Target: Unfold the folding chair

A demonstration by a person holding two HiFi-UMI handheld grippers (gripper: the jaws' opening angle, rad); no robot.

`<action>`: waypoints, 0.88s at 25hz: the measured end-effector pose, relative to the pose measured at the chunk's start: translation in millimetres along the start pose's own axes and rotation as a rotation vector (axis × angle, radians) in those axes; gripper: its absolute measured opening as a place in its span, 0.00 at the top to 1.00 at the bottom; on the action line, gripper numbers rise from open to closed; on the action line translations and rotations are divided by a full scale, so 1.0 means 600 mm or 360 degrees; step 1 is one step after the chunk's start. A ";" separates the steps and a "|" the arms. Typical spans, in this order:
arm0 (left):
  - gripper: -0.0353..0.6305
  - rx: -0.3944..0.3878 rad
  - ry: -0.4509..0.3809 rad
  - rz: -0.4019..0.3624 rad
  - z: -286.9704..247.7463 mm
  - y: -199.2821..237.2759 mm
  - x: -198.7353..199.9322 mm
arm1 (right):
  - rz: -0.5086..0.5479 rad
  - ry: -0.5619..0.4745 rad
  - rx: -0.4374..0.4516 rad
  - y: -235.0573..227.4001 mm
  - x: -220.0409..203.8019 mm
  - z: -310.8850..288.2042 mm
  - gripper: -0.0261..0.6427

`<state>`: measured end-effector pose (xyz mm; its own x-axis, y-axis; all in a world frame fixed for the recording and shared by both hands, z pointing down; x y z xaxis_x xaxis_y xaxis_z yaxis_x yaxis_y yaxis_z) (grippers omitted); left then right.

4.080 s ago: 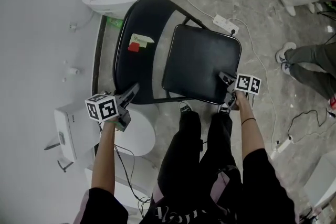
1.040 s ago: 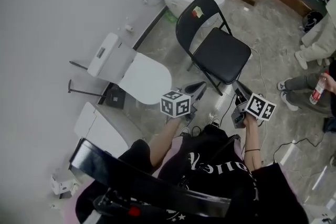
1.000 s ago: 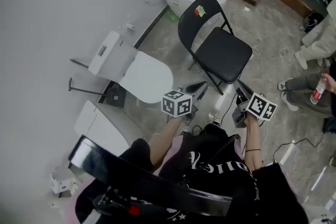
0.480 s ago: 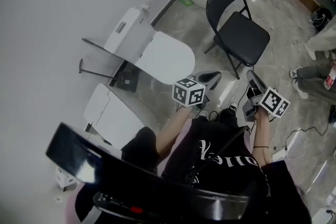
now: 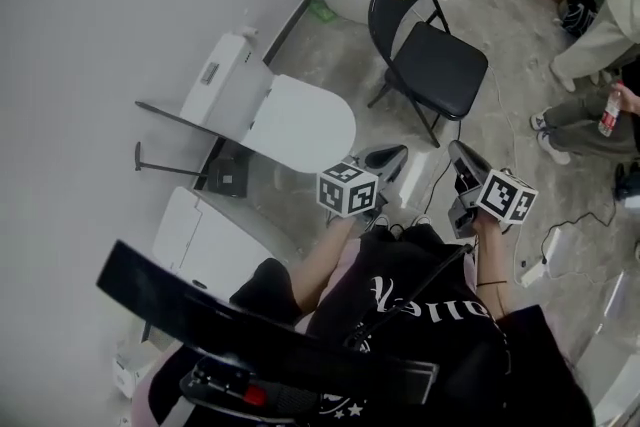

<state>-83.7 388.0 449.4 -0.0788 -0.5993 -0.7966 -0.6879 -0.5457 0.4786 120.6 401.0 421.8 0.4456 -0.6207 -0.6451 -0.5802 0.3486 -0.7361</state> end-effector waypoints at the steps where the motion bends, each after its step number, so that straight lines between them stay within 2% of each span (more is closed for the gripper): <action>1: 0.94 -0.0008 -0.0004 -0.0002 -0.001 -0.004 0.001 | 0.0010 -0.0002 -0.0009 0.000 -0.001 0.004 0.92; 14: 0.94 -0.0073 -0.0011 -0.0055 -0.010 -0.055 -0.005 | 0.0102 0.0069 -0.0017 0.011 -0.021 0.033 0.92; 22: 0.94 -0.0075 -0.0025 -0.0077 -0.043 -0.210 -0.063 | 0.0164 0.0074 0.0012 -0.010 -0.022 0.186 0.93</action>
<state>24.6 464.2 428.5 -0.0575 -0.5625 -0.8248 -0.6565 -0.6011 0.4557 194.5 485.6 412.0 0.3517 -0.6131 -0.7074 -0.6160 0.4174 -0.6681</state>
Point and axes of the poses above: the fingertips, and each gripper's own axes: z backward along the fingers, y to its left, x out of its top, the point moved 8 cm from there along z, backward along the fingers, and after that the axes turned 11 degrees about x, right-handed, at the moved point
